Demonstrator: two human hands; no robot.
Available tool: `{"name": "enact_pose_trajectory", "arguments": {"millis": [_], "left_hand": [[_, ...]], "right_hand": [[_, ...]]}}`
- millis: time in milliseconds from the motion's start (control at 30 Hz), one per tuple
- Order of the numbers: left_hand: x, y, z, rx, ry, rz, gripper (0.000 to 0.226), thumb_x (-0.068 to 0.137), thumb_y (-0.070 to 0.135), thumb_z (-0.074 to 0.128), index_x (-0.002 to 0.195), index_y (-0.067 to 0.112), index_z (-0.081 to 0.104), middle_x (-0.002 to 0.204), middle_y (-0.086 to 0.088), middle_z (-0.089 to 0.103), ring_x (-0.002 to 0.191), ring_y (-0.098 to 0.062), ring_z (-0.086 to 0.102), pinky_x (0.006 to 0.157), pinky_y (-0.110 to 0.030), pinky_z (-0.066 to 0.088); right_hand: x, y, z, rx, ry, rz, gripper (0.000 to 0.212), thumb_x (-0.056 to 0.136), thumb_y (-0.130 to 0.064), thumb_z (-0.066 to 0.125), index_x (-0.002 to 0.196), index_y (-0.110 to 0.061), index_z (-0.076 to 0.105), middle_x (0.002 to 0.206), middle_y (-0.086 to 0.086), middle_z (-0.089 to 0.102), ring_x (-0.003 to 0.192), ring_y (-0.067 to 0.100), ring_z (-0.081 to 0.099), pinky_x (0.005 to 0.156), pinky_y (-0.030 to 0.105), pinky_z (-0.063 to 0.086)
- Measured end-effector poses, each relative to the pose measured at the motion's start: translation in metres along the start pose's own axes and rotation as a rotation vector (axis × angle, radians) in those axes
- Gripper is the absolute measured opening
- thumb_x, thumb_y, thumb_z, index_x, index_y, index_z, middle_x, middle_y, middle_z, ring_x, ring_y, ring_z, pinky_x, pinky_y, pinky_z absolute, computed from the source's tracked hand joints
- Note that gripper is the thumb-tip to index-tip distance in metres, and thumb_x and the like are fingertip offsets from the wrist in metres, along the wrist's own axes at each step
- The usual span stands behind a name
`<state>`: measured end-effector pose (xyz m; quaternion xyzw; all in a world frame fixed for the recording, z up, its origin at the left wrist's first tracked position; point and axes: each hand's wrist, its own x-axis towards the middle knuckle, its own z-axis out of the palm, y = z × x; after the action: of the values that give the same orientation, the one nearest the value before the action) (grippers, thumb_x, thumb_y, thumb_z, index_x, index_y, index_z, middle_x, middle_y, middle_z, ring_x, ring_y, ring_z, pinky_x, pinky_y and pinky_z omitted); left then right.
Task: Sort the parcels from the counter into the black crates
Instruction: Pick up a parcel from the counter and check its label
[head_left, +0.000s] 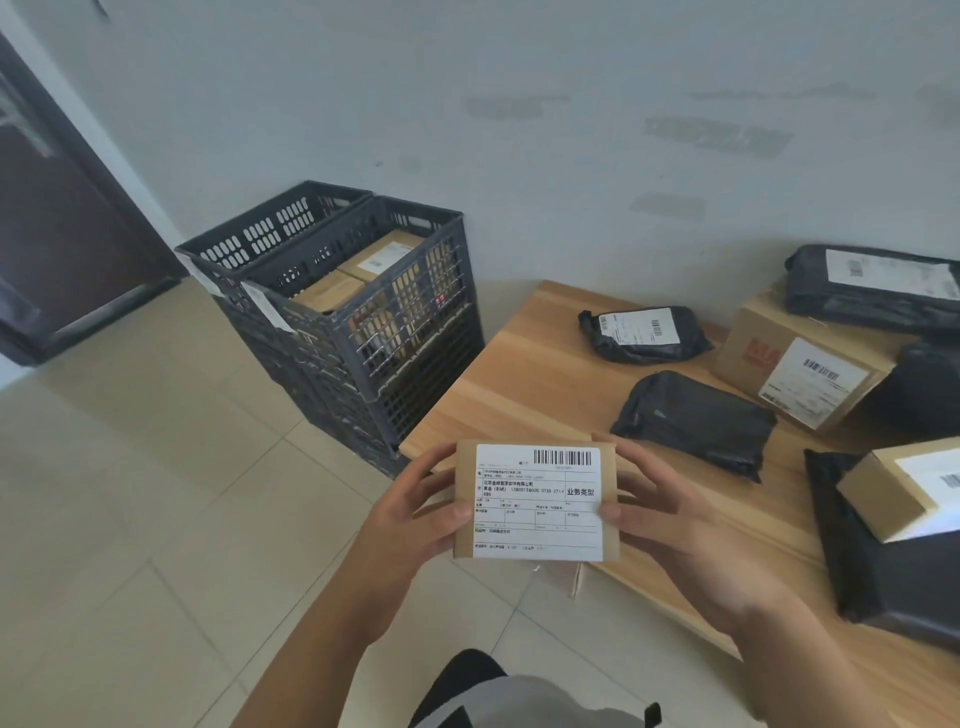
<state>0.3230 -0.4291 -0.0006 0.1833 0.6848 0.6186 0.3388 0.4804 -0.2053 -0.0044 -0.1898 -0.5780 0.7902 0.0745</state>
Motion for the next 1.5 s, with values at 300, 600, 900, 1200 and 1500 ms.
{"name": "enact_pose_trajectory", "arguments": {"millis": [300,600,900,1200,1500], "left_hand": [[-0.014,0.044,-0.063,0.13,-0.079,0.206,0.069,0.063,0.044,0.081,0.128,0.05,0.059,0.13,0.018,0.067,0.119,-0.006,0.064,0.084,-0.015,0.055],[-0.071,0.023,-0.19,0.092,0.072,0.149,0.071,0.065,0.048,0.08,0.132,0.05,0.057,0.134,0.015,0.066,0.122,-0.016,0.064,0.09,-0.037,0.059],[-0.144,-0.03,-0.316,-0.103,0.287,0.059,0.075,0.066,0.042,0.08,0.137,0.04,0.058,0.135,0.009,0.068,0.117,-0.019,0.069,0.085,-0.033,0.057],[-0.155,-0.037,-0.378,-0.153,0.326,0.041,0.082,0.06,0.046,0.079,0.138,0.044,0.055,0.13,0.014,0.069,0.115,-0.012,0.069,0.09,-0.033,0.052],[-0.095,-0.016,-0.433,-0.127,0.302,0.055,0.077,0.061,0.048,0.078,0.135,0.051,0.057,0.13,0.015,0.069,0.118,-0.011,0.068,0.093,-0.035,0.052]], "right_hand": [[0.013,-0.019,0.048,0.011,-0.027,-0.171,0.059,0.074,-0.001,0.071,0.128,-0.027,0.07,0.123,0.011,0.073,0.111,0.024,0.071,0.086,0.03,0.058],[0.046,0.011,0.183,-0.007,-0.123,-0.017,0.061,0.076,-0.011,0.076,0.135,-0.021,0.064,0.129,0.012,0.07,0.119,0.034,0.067,0.097,0.045,0.058],[0.081,0.062,0.329,-0.086,-0.22,0.082,0.059,0.076,-0.021,0.078,0.133,-0.026,0.067,0.127,0.008,0.073,0.117,0.029,0.069,0.085,0.035,0.058],[0.103,0.067,0.395,-0.156,-0.253,0.112,0.055,0.078,-0.019,0.073,0.132,-0.031,0.068,0.126,0.005,0.073,0.116,0.025,0.07,0.093,0.038,0.055],[0.174,0.056,0.425,-0.161,-0.229,0.106,0.06,0.078,-0.02,0.074,0.137,-0.026,0.063,0.126,0.004,0.074,0.116,0.028,0.07,0.095,0.046,0.053]]}}
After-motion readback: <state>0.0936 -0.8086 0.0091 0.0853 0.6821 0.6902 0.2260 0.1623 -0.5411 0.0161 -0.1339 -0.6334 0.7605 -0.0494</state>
